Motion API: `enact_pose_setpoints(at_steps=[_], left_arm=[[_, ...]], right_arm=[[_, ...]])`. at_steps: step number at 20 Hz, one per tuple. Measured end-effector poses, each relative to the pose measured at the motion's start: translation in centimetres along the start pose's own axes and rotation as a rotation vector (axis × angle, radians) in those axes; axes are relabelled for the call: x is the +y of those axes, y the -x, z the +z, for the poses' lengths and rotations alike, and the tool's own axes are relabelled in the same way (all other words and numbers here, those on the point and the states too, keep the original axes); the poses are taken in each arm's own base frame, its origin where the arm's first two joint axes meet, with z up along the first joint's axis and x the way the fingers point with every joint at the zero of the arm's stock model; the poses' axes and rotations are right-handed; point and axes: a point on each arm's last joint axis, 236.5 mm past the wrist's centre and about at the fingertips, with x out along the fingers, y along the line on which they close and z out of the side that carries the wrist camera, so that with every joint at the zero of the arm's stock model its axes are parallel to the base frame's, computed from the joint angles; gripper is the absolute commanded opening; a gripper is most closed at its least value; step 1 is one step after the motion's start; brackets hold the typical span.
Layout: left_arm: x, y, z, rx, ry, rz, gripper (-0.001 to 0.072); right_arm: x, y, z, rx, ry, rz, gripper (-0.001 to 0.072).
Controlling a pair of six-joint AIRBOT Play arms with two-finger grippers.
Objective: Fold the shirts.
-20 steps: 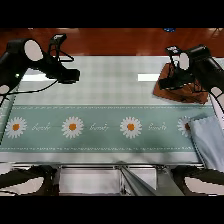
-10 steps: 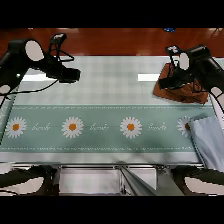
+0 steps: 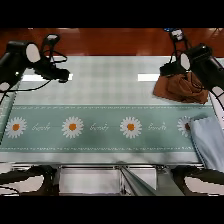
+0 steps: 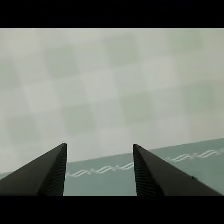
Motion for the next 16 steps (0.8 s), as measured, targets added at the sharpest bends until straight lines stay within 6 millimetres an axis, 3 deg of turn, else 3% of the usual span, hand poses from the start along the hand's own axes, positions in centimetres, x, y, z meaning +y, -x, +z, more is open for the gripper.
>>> enact_pose_setpoints(at_steps=[3, 5, 7, 10, 16], left_arm=[[3.3, 0.2, -2.5, -0.002, 0.121, -0.025, 0.0508], [3.9, 0.6, -4.1, -0.05, 0.196, -0.068, 0.0508], [3.8, 0.6, -5.9, -0.08, 0.239, -0.095, 0.0507], [3.4, 0.0, -8.0, -0.094, 0.275, -0.114, 0.0507], [3.1, -0.7, -9.4, -0.099, 0.291, -0.125, 0.0507]], right_arm=[[-6.9, -1.4, -0.7, 0.009, -0.198, -0.111, 0.0411], [-10.4, -3.1, -3.1, 0.058, -0.367, -0.12, 0.041], [-12.7, -5.0, -6.2, 0.121, -0.52, -0.105, 0.041], [-13.9, -8.1, -10.4, 0.223, -0.657, -0.057, 0.041], [-11.7, -13.3, -14.0, 0.326, -0.768, 0.052, 0.0382]])
